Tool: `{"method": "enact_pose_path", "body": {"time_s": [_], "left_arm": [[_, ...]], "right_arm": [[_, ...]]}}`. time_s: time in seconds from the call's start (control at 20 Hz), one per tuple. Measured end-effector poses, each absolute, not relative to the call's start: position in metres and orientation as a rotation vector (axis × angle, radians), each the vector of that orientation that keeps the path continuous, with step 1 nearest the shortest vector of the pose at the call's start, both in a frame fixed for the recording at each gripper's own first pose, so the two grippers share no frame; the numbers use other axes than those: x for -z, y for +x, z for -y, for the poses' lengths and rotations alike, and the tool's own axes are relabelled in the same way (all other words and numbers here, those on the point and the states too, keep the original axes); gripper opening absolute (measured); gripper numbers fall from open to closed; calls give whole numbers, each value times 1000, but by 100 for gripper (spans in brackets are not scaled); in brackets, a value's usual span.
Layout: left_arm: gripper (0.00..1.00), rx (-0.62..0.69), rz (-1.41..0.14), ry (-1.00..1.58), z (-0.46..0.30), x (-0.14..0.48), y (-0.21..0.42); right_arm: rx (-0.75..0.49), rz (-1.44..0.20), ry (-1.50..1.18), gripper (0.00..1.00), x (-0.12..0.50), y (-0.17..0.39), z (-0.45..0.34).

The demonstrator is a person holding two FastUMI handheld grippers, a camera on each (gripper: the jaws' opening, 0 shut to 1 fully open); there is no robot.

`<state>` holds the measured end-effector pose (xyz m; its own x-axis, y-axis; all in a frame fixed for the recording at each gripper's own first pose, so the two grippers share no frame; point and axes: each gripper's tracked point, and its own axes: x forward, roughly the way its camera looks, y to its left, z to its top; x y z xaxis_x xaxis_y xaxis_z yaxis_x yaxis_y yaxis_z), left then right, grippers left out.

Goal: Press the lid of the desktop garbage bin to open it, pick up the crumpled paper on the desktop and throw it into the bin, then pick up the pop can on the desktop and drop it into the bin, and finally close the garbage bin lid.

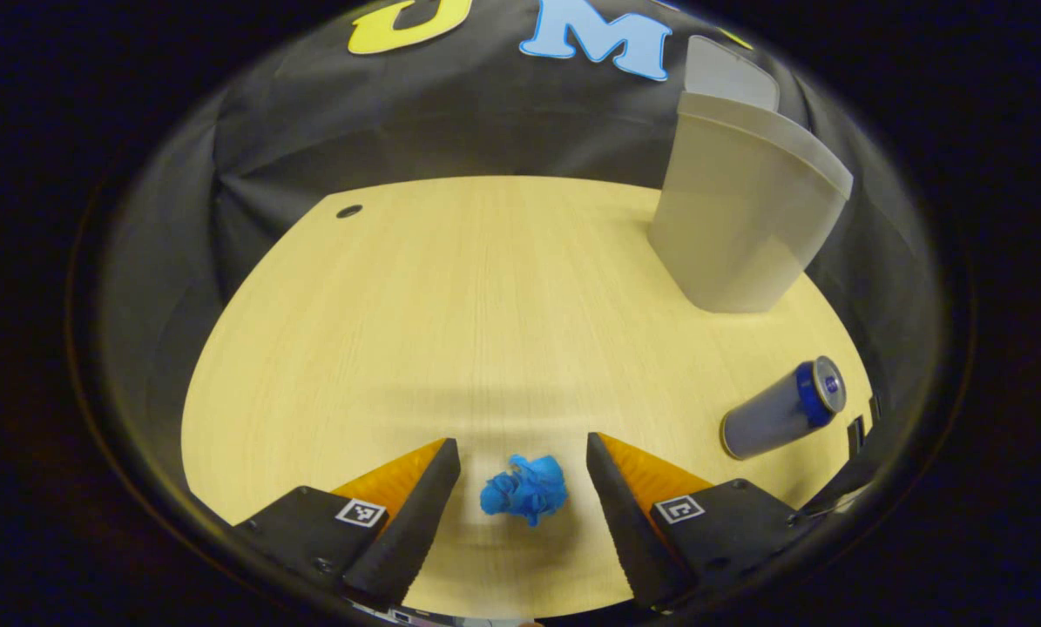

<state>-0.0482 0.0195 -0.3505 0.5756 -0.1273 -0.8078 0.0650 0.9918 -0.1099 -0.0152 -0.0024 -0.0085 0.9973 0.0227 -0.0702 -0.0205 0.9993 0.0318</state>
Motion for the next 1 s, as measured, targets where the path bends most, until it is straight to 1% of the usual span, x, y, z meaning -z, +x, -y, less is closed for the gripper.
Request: {"method": "enact_pose_path", "body": {"time_s": [0.4, 0.7, 0.75, 0.8, 0.85, 0.9, 0.95, 1.0], "left_arm": [[96, 109, -1055, -52, -22, 383, -56], [93, 118, -1068, 26, -28, 370, -50], [84, 113, -1069, 27, -29, 365, -48], [79, 112, -1071, 26, -29, 360, -46], [78, 109, -1070, 25, -30, 354, -43], [73, 104, -1072, 23, -31, 348, -40], [72, 105, -1072, 24, -31, 341, -36], [68, 102, -1073, 25, -32, 334, -33]], "right_arm": [[-11, -102, 39, 100, 19, -18, 8], [-12, -115, 65, 100, 25, -15, 10], [-15, -118, 70, 100, 28, -14, 9], [-17, -121, 76, 100, 28, -14, 9], [-20, -121, 81, 100, 29, -13, 9], [-22, -120, 84, 100, 29, -12, 8], [-23, -120, 86, 100, 28, -11, 8], [-24, -119, 87, 100, 28, -11, 8]]}}
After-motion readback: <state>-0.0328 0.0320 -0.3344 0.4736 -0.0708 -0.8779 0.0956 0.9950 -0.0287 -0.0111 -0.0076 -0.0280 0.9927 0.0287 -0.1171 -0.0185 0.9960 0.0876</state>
